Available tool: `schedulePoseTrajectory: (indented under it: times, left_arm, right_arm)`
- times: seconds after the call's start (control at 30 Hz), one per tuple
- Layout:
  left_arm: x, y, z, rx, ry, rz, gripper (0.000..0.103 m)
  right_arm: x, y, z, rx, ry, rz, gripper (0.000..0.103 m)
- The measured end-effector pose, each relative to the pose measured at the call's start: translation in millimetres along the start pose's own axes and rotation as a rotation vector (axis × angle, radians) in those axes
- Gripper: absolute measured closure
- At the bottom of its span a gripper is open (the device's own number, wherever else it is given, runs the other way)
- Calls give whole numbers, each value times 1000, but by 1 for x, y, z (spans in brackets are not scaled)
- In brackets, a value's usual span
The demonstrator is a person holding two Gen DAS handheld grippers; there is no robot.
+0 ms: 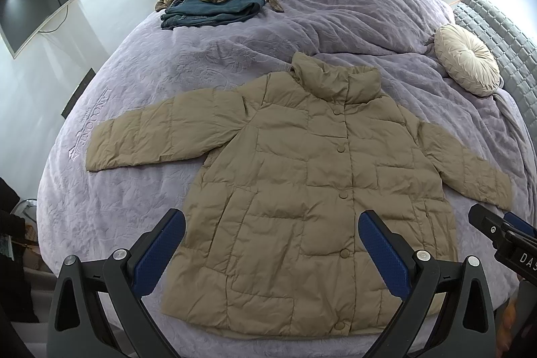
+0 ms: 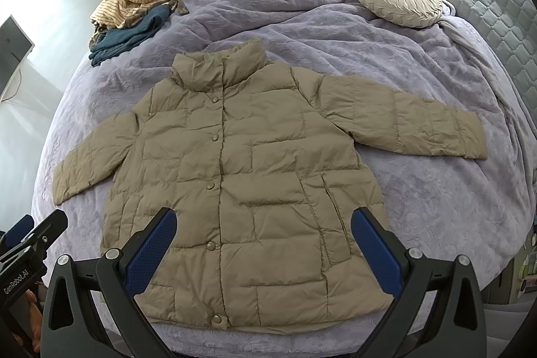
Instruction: Fold large clothes
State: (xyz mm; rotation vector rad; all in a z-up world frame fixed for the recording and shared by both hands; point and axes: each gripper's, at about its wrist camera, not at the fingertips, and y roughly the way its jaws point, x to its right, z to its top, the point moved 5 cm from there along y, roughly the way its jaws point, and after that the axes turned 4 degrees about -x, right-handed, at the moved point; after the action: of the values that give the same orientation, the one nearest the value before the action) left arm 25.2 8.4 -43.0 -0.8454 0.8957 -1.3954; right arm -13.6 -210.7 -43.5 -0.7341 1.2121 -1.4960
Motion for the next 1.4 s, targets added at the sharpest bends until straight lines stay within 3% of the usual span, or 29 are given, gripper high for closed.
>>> schedulePoseTrajectory:
  times: [1.03,1.4]
  left_arm:
    - [-3,1,-5,35,-19,-16,0]
    - [-46,19,-3,20,-107,-37,0]
  right_arm:
    - [-9,1,-4,-22,4,3,0]
    - [-26,24,-8,-90,-11,34,0]
